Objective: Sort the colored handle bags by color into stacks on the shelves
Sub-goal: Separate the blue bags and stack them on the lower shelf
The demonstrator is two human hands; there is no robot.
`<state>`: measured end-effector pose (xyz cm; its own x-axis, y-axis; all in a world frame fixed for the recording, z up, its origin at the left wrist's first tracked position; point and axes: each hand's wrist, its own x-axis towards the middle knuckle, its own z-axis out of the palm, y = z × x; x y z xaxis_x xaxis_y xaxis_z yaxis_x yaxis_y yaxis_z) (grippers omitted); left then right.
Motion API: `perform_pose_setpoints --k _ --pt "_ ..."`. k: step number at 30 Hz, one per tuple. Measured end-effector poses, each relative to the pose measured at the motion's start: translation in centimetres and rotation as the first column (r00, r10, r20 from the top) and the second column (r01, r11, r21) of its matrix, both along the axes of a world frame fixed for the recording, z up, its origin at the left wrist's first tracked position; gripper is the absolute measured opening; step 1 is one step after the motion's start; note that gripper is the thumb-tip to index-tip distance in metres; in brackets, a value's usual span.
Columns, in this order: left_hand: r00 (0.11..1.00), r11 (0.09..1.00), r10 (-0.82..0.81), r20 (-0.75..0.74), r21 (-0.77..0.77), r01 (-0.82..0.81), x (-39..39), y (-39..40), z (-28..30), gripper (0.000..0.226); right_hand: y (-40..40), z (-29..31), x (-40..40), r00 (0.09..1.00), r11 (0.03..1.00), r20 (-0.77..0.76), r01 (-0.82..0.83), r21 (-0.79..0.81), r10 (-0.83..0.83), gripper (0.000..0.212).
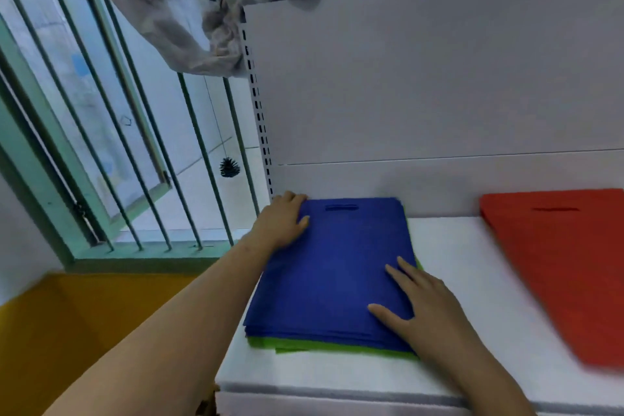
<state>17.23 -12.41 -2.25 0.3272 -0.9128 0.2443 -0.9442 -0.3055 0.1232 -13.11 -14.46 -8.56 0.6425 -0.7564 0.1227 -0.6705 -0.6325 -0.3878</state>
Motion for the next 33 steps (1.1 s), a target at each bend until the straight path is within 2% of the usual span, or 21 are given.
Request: perform_pose_setpoints --k 3,6,9,10,12,13,15,18,21,24,26,29,33 --pt "0.983 0.997 -0.058 0.175 0.069 0.047 1.0 -2.8 -2.0 0.046 0.2 0.3 -0.2 0.999 1.0 0.034 0.01 0.019 -0.011 0.128" --pt "0.982 0.995 -0.044 0.181 -0.083 0.06 1.4 -3.4 -4.7 0.038 0.8 0.7 -0.3 0.995 0.995 0.087 0.046 0.083 -0.053 0.12" --pt "0.98 0.975 -0.057 0.191 -0.201 0.096 1.2 -3.5 -4.6 0.027 1.7 1.1 -0.1 0.994 0.992 0.016 0.104 0.069 -0.105 0.114" --pt "0.976 0.973 -0.068 0.207 -0.204 0.111 1.2 -3.5 -4.4 0.024 2.3 1.3 0.1 0.993 0.991 -0.019 0.116 0.063 -0.115 0.104" --pt "0.969 0.972 -0.083 0.233 -0.194 0.13 0.8 -3.5 -4.0 0.023 3.0 1.5 0.6 0.99 0.989 -0.014 0.144 0.034 -0.144 0.068" --pt "0.969 0.973 -0.081 0.234 -0.194 0.128 0.5 -3.3 -3.8 0.023 3.3 1.5 0.8 0.987 0.987 0.011 0.163 0.006 -0.163 0.053" --pt "0.969 0.983 -0.071 0.237 -0.147 0.108 -0.1 -2.8 -3.2 0.024 4.0 1.6 1.0 0.977 0.978 0.056 0.206 -0.036 -0.204 0.041" --pt "0.967 0.988 -0.11 0.228 -0.081 0.131 -1.0 -1.7 -1.5 0.024 5.4 1.6 1.3 0.955 0.955 0.069 0.292 -0.056 -0.288 0.034" --pt "0.963 0.95 -0.257 0.077 -0.161 0.266 -1.5 -0.2 0.9 0.012 6.8 1.8 0.2 0.917 0.925 0.17 0.375 -0.06 -0.36 0.03" --pt "0.903 0.883 -0.43 -0.013 -0.215 0.418 -3.6 1.0 2.9 0.011 8.7 3.2 -2.8 0.806 0.894 0.409 0.444 0.057 -0.427 0.026" --pt "0.85 0.849 -0.512 -0.124 -0.226 0.478 -6.0 1.0 4.3 0.012 10.2 4.1 -5.6 0.724 0.85 0.498 0.523 0.055 -0.477 0.025" --pt "0.727 0.761 -0.645 -0.236 -0.287 0.582 -10.6 0.3 5.5 0.012 12.2 5.0 -10.2 0.604 0.736 0.53 0.675 0.058 -0.595 0.027" --pt "0.521 0.617 -0.785 -0.334 -0.364 0.697 -19.1 -0.2 5.9 0.015 14.8 4.1 -17.2 0.398 0.571 0.536 0.796 0.201 -0.744 0.044"
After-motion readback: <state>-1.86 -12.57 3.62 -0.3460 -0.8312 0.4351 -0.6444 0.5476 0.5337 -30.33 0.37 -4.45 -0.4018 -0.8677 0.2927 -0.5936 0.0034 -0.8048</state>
